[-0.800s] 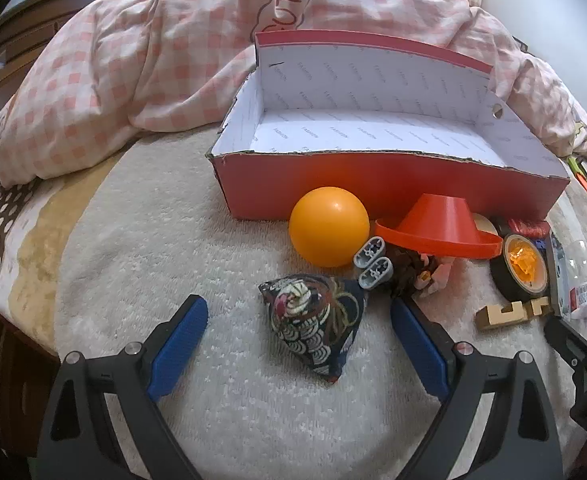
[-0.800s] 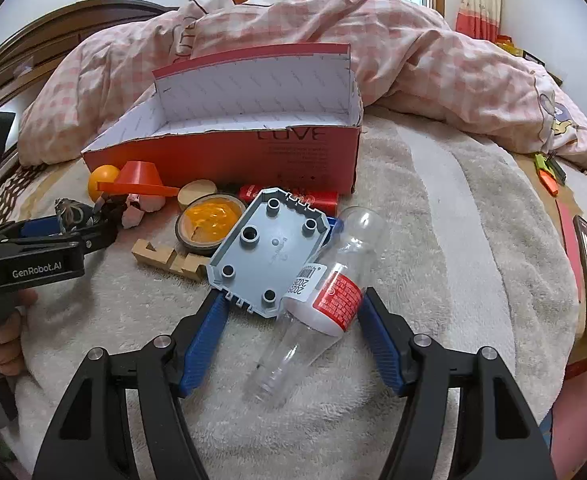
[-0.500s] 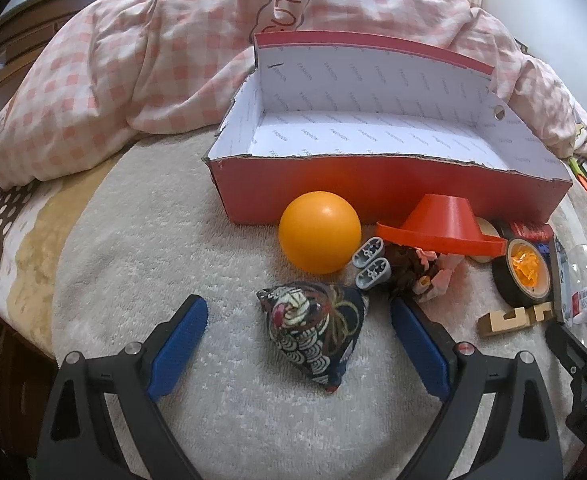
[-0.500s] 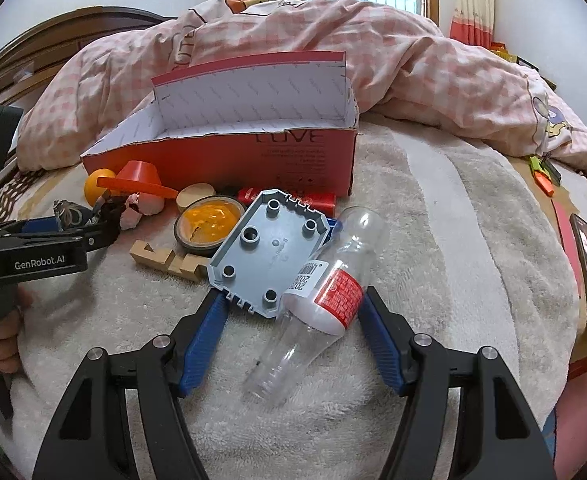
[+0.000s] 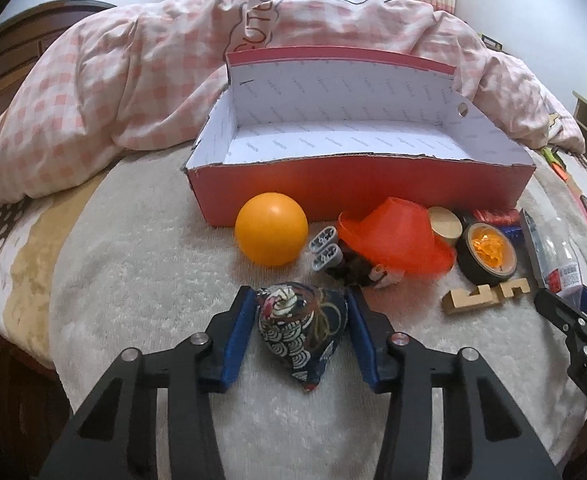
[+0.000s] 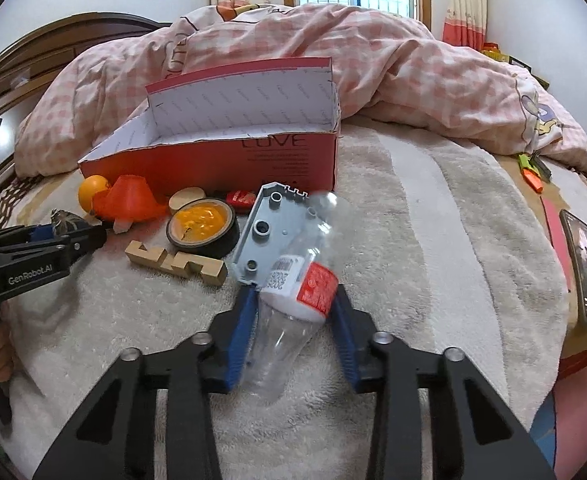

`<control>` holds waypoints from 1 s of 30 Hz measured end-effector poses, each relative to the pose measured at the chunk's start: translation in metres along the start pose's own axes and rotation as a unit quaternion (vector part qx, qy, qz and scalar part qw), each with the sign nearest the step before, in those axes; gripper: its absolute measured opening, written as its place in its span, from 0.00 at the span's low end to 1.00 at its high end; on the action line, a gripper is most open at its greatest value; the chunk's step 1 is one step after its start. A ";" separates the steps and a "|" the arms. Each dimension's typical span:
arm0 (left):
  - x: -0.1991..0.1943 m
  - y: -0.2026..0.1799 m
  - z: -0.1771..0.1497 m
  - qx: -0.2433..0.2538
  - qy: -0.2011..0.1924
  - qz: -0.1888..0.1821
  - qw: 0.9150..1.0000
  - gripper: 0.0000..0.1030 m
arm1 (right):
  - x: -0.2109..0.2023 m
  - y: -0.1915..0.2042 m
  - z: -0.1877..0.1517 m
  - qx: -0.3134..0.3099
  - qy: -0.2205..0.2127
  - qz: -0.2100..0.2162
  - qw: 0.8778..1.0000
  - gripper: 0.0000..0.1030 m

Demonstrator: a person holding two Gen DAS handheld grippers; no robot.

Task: Organize objects
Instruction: 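Grasp the patterned beanbag with the left tool while the right tool grasps the clear bottle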

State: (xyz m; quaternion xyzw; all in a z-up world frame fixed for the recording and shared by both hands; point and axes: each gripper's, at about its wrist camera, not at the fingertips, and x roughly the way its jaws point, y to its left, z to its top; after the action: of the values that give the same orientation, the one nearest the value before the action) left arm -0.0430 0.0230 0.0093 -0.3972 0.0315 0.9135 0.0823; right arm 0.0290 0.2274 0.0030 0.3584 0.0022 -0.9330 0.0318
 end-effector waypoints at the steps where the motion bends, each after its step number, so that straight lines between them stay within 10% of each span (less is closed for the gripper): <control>1: -0.002 0.000 -0.003 0.001 0.001 -0.002 1.000 0.43 | -0.002 0.001 -0.001 -0.001 -0.001 0.003 1.000 0.31; 30: -0.016 0.000 -0.025 0.001 -0.010 -0.029 1.000 0.56 | -0.007 0.005 -0.011 0.027 -0.010 0.050 0.998 0.40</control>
State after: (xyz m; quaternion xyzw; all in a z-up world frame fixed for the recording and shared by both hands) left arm -0.0145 0.0179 0.0037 -0.3888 0.0203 0.9146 0.1098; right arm 0.0418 0.2233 -0.0011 0.3499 -0.0408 -0.9334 0.0688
